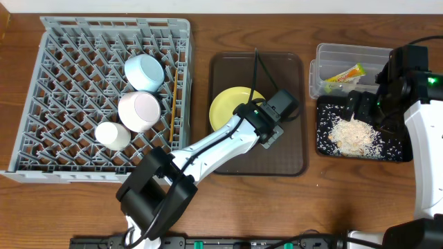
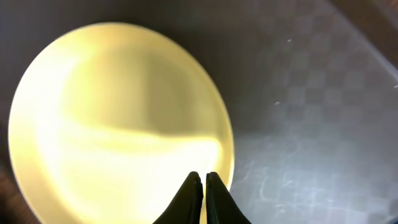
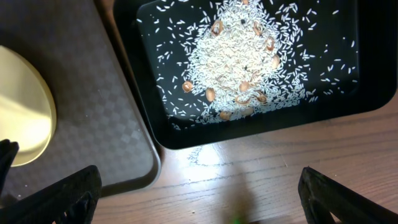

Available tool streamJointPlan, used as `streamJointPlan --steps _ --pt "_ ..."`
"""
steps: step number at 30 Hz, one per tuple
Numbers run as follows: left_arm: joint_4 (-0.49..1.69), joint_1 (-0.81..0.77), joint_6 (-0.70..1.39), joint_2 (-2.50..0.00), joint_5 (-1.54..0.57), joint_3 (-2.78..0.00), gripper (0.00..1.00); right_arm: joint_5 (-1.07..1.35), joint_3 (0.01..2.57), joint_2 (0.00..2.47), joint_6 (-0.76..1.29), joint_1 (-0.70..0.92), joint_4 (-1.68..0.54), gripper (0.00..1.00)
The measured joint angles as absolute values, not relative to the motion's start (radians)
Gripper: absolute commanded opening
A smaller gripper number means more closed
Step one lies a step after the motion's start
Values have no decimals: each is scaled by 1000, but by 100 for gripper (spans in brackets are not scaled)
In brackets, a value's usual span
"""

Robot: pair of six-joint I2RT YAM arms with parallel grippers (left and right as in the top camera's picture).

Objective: Sort waste into correct bins and load items into the dishwasher

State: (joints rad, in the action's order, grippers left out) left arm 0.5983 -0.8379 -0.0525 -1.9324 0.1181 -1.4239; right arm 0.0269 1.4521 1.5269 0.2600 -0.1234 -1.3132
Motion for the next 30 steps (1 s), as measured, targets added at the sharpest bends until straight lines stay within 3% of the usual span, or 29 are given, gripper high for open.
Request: streamJointPlan --steps 12,14,18,21,24,27,29,30 --pt "602 -838 -52 -1932 149 -1424 8 27 1452 1527 260 -123 -1313 99" --pt "599 -838 -53 -1932 149 -1424 16 27 1452 1527 260 -123 -1313 99" --pt "588 -838 -50 -1932 133 -1423 17 27 1452 1527 260 -123 -1313 99" --pt "567 -838 -49 -1932 113 -1424 28 27 1452 1526 260 -123 -1313 99" --pt "558 -838 -49 -1934 104 -1423 31 27 1452 1527 260 -123 -1313 99" --pt "541 -838 -48 -1942 99 -1423 44 27 1452 1527 260 -123 -1313 99" --pt "529 -838 -47 -1954 95 -1423 78 27 1452 1527 260 -123 -1313 99" --pt "524 -838 -49 -1961 91 -1423 81 27 1452 1527 260 -123 -1313 99"
